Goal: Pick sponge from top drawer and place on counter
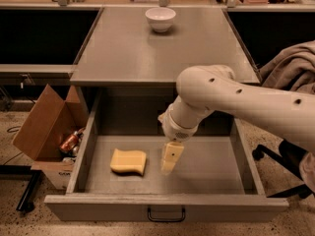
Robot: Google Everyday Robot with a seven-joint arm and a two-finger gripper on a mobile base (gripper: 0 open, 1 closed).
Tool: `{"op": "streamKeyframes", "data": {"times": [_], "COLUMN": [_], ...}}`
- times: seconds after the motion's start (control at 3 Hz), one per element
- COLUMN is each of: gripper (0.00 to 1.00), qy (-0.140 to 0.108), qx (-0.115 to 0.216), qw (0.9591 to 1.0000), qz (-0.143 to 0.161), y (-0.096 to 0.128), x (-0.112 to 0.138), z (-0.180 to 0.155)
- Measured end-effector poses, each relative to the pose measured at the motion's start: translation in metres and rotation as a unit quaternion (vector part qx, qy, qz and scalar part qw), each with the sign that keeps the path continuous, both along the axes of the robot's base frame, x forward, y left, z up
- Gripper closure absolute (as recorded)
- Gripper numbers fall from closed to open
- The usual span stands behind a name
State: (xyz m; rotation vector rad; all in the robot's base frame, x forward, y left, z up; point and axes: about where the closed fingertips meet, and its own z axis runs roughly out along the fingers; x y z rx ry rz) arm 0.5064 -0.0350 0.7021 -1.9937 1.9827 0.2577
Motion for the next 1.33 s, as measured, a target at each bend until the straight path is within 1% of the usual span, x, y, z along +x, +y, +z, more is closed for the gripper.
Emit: {"op": "streamKeyframes", "data": {"times": [0.33, 0.67, 1.0, 1.33], "gripper": [0.00, 0.00, 0.00, 0.00], "qy": [0.007, 0.007, 0.004, 0.004], "qx": [0.011, 0.011, 0.021, 0.022], "qw": [0.9998, 0.9998, 0.9965, 0.9932], "qz": [0.014, 0.015, 0.081, 0.114], "y": [0.019, 0.019, 0.078, 0.108], "x": [0.010, 0.010, 0.003, -0.001], "z": [-0.037, -0.037, -0.049, -0.058]}}
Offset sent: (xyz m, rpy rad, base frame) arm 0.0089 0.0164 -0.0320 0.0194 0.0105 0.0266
